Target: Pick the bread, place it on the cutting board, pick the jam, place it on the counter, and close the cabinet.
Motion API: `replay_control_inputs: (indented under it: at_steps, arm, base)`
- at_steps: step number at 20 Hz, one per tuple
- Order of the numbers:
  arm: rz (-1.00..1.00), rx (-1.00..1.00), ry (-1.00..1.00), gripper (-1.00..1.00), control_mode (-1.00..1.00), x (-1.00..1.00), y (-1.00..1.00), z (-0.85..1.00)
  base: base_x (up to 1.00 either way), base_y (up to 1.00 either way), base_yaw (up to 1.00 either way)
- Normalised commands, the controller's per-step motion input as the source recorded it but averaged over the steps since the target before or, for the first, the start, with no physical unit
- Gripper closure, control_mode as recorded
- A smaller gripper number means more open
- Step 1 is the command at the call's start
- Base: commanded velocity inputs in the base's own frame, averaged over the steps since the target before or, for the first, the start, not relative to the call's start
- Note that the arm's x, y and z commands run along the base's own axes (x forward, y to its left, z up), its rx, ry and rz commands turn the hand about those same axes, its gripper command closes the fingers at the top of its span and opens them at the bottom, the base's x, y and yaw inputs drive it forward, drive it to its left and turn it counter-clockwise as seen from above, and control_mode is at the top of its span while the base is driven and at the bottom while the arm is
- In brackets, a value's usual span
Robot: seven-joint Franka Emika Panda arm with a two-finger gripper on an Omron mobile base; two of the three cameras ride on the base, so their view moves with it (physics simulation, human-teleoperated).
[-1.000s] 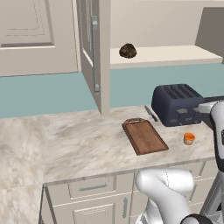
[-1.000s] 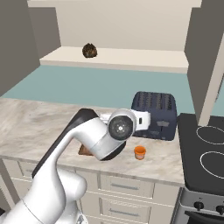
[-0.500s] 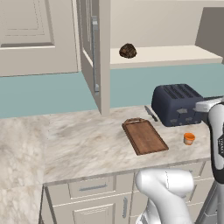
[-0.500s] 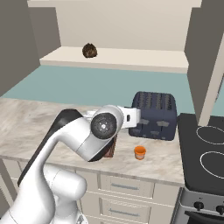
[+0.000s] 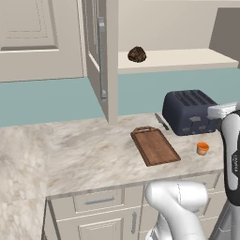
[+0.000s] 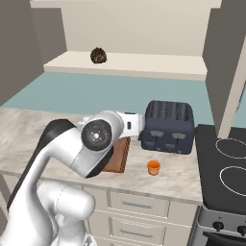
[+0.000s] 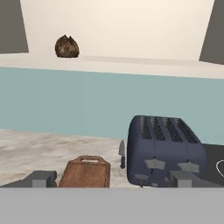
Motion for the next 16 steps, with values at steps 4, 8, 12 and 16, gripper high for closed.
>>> replay_control_inputs:
  at_steps: [4, 8, 12, 16]
  arm:
    - [0.00, 0.00, -0.04, -1.00, -1.00, -0.19, 0.22, 0.28]
    - [0.00, 0.00, -0.02, -1.00, -1.00, -0.19, 0.21, 0.30]
    - [0.00, 0.00, -0.01, -1.00, -1.00, -0.23, 0.22, 0.29]
    - [0.00, 0.00, -0.01, -1.00, -1.00, -0.30, 0.24, 0.24]
  base:
    - [0.00, 0.00, 0.00]
    - [0.00, 0.00, 0.00]
    - [0.00, 0.00, 0.00]
    - [0.00, 0.00, 0.00]
